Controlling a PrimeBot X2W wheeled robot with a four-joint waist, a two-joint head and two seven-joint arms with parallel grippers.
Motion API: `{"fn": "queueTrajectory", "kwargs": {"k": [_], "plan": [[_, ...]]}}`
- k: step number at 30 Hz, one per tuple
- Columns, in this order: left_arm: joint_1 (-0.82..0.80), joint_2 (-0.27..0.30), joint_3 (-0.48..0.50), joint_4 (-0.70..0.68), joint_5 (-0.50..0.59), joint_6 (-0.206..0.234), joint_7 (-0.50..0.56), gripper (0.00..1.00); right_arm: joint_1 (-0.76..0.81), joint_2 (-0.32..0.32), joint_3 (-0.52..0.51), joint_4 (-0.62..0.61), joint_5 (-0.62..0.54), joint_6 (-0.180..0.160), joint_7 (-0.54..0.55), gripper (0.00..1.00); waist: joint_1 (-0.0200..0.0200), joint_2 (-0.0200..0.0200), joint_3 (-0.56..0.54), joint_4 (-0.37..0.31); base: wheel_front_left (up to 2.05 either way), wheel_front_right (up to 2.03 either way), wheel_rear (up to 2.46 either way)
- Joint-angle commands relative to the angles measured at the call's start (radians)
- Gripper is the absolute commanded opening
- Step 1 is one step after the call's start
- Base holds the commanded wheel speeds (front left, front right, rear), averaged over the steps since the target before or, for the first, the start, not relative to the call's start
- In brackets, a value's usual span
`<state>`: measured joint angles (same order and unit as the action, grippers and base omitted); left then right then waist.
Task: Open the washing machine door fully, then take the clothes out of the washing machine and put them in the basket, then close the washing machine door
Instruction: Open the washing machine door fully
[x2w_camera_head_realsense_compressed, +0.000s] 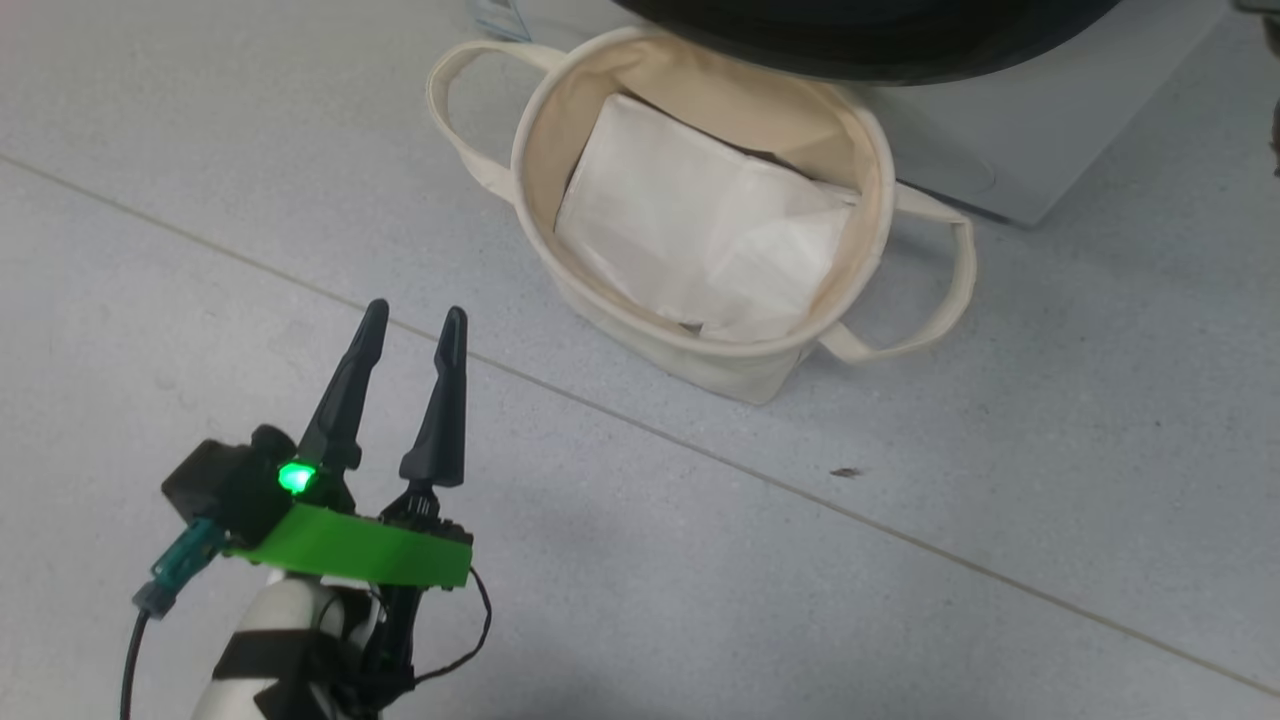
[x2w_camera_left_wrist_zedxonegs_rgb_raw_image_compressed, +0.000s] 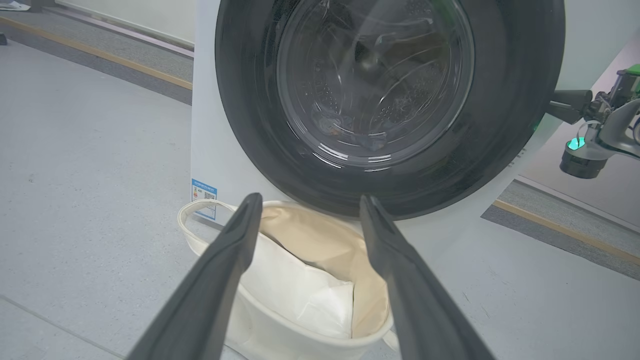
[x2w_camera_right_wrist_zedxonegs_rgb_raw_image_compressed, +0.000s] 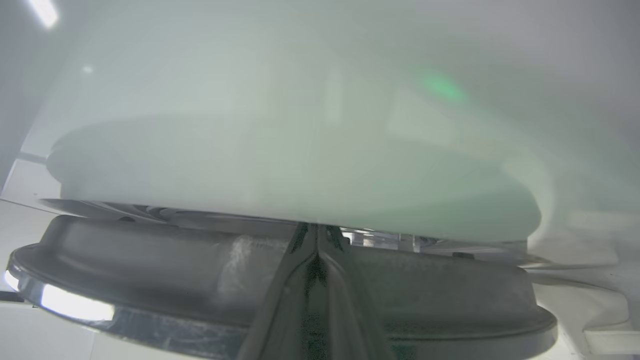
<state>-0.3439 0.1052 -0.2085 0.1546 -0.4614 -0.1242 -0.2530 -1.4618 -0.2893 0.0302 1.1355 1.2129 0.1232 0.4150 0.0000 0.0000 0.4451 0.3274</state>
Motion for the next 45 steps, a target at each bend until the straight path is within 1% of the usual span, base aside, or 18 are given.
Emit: {"fn": "queueTrajectory", "kwargs": {"k": [1,5,8,11,13,22,28,32,35,41,45], "plan": [[-0.024,0.016,0.034,-0.036,-0.003,-0.006,-0.009,1.0,-0.044,0.021,0.008,-0.028,-0.008,0.008,-0.002,0.0,0.0,0.0,0.008,0.003,0.0,0.0,0.0],[-0.031,0.011,0.027,-0.028,-0.006,-0.006,-0.009,1.0,-0.036,0.034,0.024,-0.045,0.0,0.008,0.047,0.0,0.0,0.0,0.012,0.009,0.0,0.0,0.0],[-0.026,0.014,0.028,-0.016,-0.004,-0.006,-0.009,1.0,0.012,0.047,0.044,-0.084,0.014,0.008,0.105,0.0,0.0,0.0,-0.013,0.005,0.0,0.0,0.0],[-0.013,0.022,0.039,-0.008,-0.002,-0.006,-0.009,1.0,0.078,0.064,0.06,-0.139,0.034,0.008,0.148,0.0,0.0,0.0,-0.049,-0.007,0.0,0.0,0.0],[-0.002,0.03,0.047,-0.005,0.003,-0.006,-0.009,1.0,0.126,0.077,0.068,-0.176,0.046,0.008,0.157,0.0,0.0,0.0,-0.074,-0.019,0.0,0.0,0.0],[0.061,0.066,0.073,0.01,0.014,-0.006,-0.009,1.0,0.348,0.17,0.145,-0.341,0.092,0.008,0.227,0.0,0.0,0.0,-0.187,-0.069,0.0,0.0,0.0],[0.103,0.077,0.077,0.029,0.016,-0.006,-0.009,1.0,0.499,0.221,0.207,-0.431,0.139,0.008,0.247,0.0,0.0,0.0,-0.263,-0.073,0.0,0.0,0.0],[0.134,0.086,0.084,0.036,0.02,-0.006,-0.009,1.0,0.585,0.234,0.268,-0.473,0.148,0.008,0.221,0.0,0.0,0.0,-0.312,-0.07,0.0,0.0,0.0],[0.158,0.094,0.092,0.04,0.021,-0.006,-0.009,1.0,0.624,0.238,0.307,-0.492,0.168,0.008,0.165,0.0,0.0,0.0,-0.338,-0.069,0.0,0.0,0.0],[0.177,0.096,0.09,0.04,0.018,-0.006,-0.009,1.0,0.65,0.239,0.452,-0.505,0.284,0.008,0.024,0.0,0.0,0.0,-0.363,-0.048,0.0,0.0,0.0],[0.178,0.094,0.085,0.045,0.017,-0.006,-0.009,1.0,0.647,0.239,0.556,-0.507,0.351,0.008,-0.043,0.0,0.0,0.0,-0.371,-0.029,0.0,0.0,0.0]]}}
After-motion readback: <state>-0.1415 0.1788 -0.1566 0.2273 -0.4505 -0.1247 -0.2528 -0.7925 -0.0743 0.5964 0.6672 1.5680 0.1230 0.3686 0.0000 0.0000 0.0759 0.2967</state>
